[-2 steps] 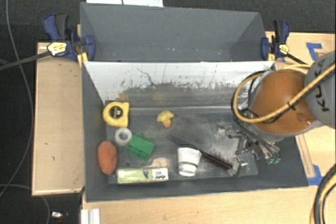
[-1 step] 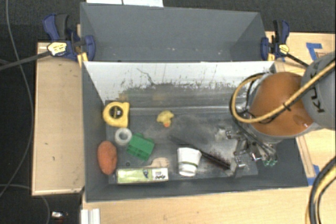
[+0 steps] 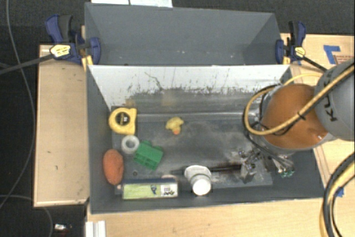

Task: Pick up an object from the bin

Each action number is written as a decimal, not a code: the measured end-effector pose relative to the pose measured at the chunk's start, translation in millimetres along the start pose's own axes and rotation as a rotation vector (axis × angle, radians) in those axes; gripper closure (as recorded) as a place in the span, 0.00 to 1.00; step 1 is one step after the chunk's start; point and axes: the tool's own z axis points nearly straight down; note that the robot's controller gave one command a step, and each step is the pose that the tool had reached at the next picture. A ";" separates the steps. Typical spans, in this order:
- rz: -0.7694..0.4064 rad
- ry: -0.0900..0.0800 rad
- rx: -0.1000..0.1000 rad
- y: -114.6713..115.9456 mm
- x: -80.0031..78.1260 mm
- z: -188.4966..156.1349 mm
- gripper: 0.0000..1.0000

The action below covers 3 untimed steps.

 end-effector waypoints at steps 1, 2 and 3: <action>-0.001 0.000 0.000 0.0 0.0 0.0 1.00; -0.209 0.001 0.001 30.0 -3.9 -0.1 1.00; -0.112 0.002 -0.002 15.3 -2.4 -66.6 1.00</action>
Offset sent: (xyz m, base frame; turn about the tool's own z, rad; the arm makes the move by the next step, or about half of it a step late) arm -0.0075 0.0418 -0.0002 -0.2862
